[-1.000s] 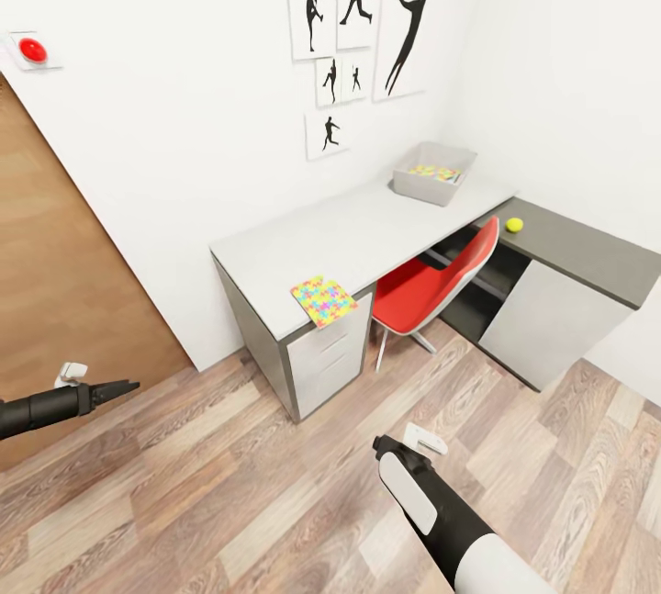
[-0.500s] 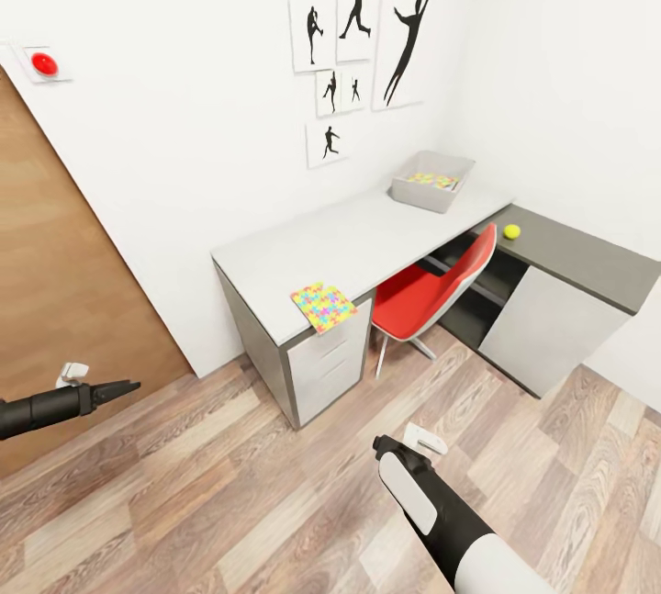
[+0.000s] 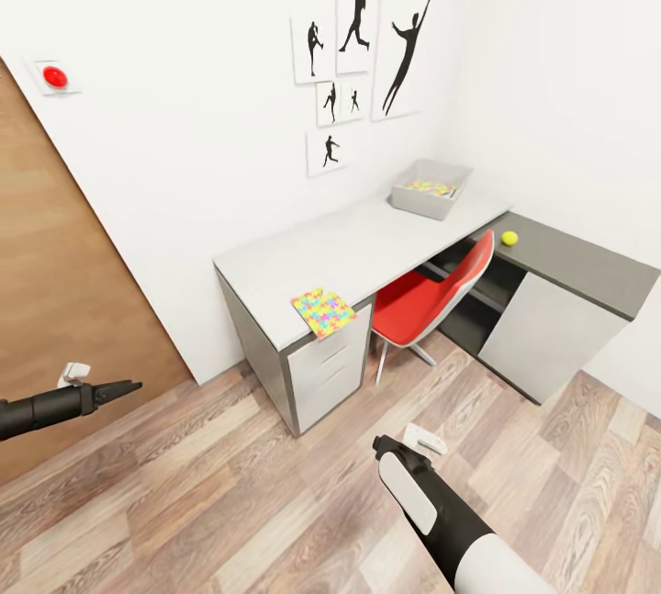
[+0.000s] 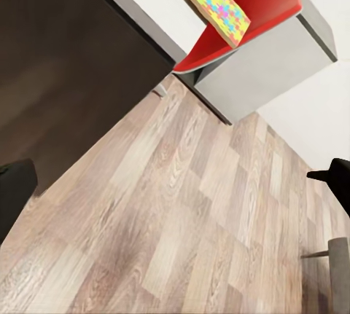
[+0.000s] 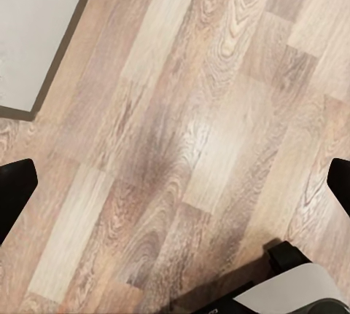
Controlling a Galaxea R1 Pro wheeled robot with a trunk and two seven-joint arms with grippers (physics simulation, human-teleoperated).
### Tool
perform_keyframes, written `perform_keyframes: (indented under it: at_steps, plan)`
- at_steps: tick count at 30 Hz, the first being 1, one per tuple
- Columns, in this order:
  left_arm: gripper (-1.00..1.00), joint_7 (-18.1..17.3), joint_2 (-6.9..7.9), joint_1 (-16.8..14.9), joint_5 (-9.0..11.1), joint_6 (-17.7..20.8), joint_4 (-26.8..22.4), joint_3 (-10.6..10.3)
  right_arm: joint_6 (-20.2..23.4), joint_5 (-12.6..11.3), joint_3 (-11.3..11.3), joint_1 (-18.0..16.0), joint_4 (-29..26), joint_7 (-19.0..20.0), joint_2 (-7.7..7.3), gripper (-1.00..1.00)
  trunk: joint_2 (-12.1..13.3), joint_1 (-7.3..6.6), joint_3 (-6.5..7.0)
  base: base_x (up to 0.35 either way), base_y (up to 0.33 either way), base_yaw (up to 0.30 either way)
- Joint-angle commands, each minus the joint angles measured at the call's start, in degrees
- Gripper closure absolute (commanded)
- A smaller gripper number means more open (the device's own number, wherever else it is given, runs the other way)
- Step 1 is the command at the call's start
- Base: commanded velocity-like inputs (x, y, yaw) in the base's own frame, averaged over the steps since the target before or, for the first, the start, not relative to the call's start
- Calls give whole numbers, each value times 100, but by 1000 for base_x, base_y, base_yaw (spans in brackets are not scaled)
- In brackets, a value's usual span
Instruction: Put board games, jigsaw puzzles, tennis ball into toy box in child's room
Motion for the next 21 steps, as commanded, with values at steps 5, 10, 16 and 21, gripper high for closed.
perform_keyframes:
  at_steps: [5, 10, 16, 21]
  plan:
    - [-100, -22, 1, -5, -1, 60, 1, 5, 33, -17, 15, -6, -8, -38, -5, -100, -11, 4, 37, 0, 0, 0]
    - [-100, -22, 1, -5, -1, 60, 1, 5, 33, -14, 15, -6, -8, -38, -5, -100, -11, 4, 84, 0, 0, 0]
    - [-100, -22, 1, -5, -1, 60, 1, 5, 33, -13, 15, -6, -8, -38, -5, -100, -11, 4, 140, 0, 0, 0]
    - [-100, -22, 1, -5, -1, 60, 1, 5, 33, -15, 15, -6, -8, -38, -5, -100, -11, 4, 187, 0, 0, 0]
